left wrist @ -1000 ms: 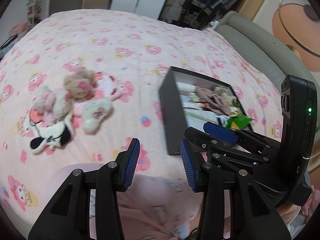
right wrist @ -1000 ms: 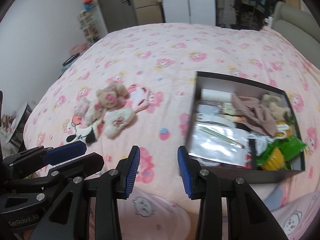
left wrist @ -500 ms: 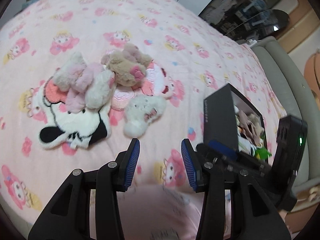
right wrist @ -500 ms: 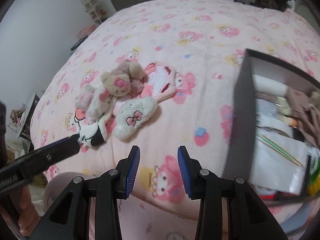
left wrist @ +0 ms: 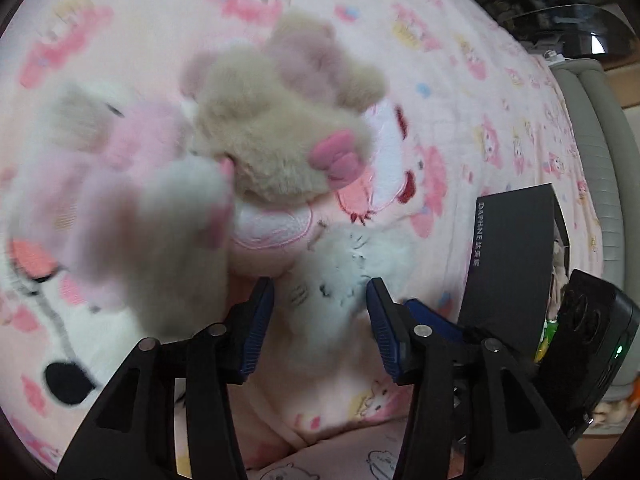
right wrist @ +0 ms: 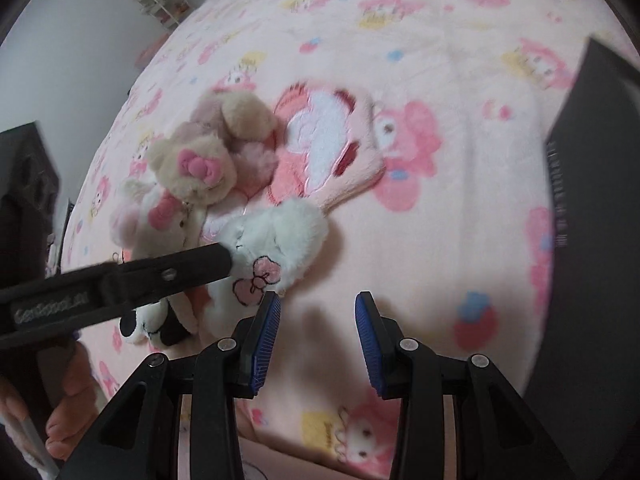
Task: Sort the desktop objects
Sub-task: 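Grasp the white fluffy plush with the pink bow using the left gripper, then carry the white plush into the black box with the left gripper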
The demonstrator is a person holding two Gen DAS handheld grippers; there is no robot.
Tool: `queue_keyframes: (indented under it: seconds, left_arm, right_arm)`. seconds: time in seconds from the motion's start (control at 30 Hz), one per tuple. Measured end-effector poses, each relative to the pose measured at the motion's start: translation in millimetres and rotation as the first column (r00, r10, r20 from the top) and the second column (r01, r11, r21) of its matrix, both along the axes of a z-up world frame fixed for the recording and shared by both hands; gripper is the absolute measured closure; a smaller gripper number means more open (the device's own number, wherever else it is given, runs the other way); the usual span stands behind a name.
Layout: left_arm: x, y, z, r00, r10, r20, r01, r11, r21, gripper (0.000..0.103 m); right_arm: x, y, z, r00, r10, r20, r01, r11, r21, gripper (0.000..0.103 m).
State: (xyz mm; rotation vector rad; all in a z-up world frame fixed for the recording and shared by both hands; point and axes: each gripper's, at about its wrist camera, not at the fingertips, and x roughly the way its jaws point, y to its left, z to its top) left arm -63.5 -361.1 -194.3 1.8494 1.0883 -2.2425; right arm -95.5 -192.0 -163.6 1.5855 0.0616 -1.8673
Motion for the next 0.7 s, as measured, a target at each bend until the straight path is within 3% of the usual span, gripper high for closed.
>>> queue_keyframes:
  seconds: [0.07, 0.13, 0.33, 0.47, 0.7]
  left_arm:
    - [-5, 2, -14, 1.000, -0.021, 0.018, 0.020, 0.997, 0.081, 0.051]
    - [-7, 4, -21, 0.998, -0.032, 0.047, 0.027, 0.995, 0.094, 0.053]
    - [-2, 11, 0, 0.999, -0.049, -0.005, 0.049, 0.998, 0.028, 0.070]
    - [4, 24, 20, 0.996, -0.078, -0.039, 0.077, 0.997, -0.022, 0.074]
    - [31, 52, 64, 0.982, -0.112, -0.154, 0.112, 0.994, -0.009, 0.076]
  right_arm:
    - [-3, -7, -10, 0.999, 0.017, 0.034, -0.016, 1.000, -0.005, 0.068]
    - [-6, -12, -18, 0.998, 0.025, 0.063, -0.025, 1.000, -0.002, 0.068]
    - [-8, -7, -16, 0.996, 0.032, 0.083, -0.029, 0.999, -0.040, 0.068]
    - [-3, 5, -5, 0.997, 0.022, 0.076, -0.016, 0.996, -0.087, 0.078]
    - [14, 43, 30, 0.999, -0.018, 0.033, 0.022, 0.992, -0.128, 0.079]
